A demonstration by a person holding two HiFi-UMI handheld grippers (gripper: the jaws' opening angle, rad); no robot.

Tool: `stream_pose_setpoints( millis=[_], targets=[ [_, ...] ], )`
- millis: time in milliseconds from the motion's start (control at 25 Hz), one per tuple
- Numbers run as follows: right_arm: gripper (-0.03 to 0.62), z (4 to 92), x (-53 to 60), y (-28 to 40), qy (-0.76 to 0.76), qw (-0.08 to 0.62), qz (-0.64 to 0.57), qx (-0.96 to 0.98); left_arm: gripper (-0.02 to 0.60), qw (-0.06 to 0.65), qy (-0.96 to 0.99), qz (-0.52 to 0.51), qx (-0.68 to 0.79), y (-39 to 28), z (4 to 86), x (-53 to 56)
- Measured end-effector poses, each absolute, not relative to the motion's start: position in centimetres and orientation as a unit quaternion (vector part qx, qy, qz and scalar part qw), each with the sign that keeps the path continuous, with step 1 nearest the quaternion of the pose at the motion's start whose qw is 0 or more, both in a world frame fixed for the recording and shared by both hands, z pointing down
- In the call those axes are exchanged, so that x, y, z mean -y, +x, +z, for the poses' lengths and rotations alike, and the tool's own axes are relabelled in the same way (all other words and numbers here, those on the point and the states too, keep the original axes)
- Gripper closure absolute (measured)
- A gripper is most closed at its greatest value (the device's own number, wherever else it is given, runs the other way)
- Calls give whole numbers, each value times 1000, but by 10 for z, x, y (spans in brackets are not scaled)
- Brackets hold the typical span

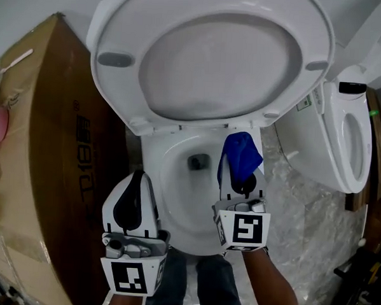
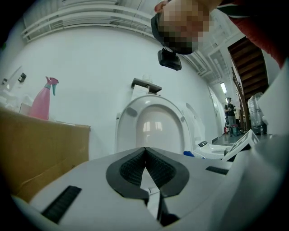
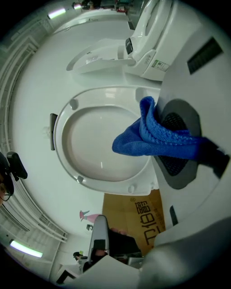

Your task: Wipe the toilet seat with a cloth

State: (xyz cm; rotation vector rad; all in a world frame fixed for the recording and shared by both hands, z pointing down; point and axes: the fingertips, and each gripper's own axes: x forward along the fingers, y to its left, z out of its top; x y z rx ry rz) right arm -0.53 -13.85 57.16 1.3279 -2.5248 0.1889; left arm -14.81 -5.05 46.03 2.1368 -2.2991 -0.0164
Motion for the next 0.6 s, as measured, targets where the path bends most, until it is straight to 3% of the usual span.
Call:
stream_pose_setpoints(
  millis=[600],
  targets=[
    [528, 652, 200, -50, 504, 171, 130, 837, 566, 12, 672, -11, 741, -175, 482, 67]
  ],
)
